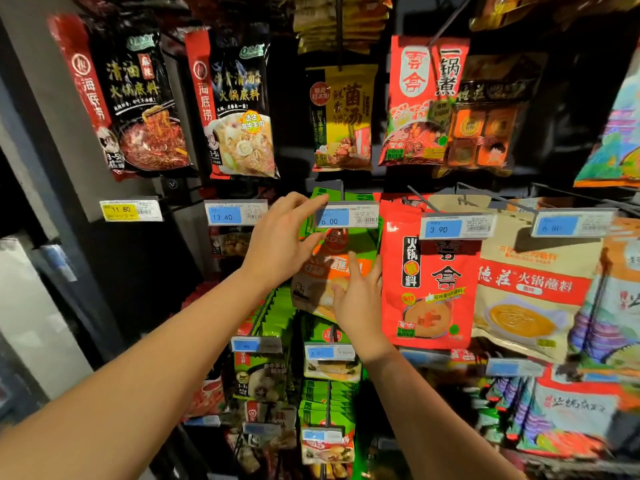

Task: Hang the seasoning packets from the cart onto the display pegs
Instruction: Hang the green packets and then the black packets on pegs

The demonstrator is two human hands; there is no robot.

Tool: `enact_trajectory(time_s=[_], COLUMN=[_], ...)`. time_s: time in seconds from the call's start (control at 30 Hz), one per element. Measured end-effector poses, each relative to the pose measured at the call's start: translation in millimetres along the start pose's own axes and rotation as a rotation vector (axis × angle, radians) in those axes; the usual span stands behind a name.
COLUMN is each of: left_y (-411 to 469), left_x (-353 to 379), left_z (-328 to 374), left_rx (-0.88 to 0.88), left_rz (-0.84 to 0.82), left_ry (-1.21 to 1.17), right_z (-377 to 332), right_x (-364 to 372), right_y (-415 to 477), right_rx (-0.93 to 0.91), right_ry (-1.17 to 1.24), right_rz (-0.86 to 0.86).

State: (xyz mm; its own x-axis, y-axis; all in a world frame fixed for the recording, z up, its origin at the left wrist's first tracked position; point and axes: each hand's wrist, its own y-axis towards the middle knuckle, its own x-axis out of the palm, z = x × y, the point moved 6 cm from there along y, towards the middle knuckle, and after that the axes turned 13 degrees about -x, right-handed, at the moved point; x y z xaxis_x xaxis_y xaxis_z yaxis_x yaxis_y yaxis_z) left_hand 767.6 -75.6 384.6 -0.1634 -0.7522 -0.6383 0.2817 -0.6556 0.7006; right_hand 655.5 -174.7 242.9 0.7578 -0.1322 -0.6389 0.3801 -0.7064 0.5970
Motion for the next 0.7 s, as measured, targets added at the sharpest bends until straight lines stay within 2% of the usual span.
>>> enact_trajectory(time_s=[0.13, 0.2, 0.3, 0.43, 0.57, 0.7], left_y=[-35, -65, -113, -194, -293, -390], left_x=[1, 11, 51, 124, 197, 256], left_z=[3, 10, 33, 93, 152, 190], left_rx=[-0.131, -0.192, -0.243, -0.233, -0.287, -0.386], left_rz=[0.091, 0.143, 0.061, -0.184, -0.626, -1.017], left_ry=[-0.144, -0.280, -0.465, -0.548, -0.516, -0.401], right_z=[1, 16, 52, 113, 184, 234], right_x=[-34, -58, -102, -159, -202, -240], right_y=[-47, -71, -113, -189, -289, -390], right_rx=[-0.029, -0.008, 0.007, 0.116, 0.382, 0.648], right_ry=[0.208, 0.260, 0.170, 0.040, -0.059, -0.049], right_rz=[-0.110, -0.064, 0.024, 0.078, 0.070, -0.056])
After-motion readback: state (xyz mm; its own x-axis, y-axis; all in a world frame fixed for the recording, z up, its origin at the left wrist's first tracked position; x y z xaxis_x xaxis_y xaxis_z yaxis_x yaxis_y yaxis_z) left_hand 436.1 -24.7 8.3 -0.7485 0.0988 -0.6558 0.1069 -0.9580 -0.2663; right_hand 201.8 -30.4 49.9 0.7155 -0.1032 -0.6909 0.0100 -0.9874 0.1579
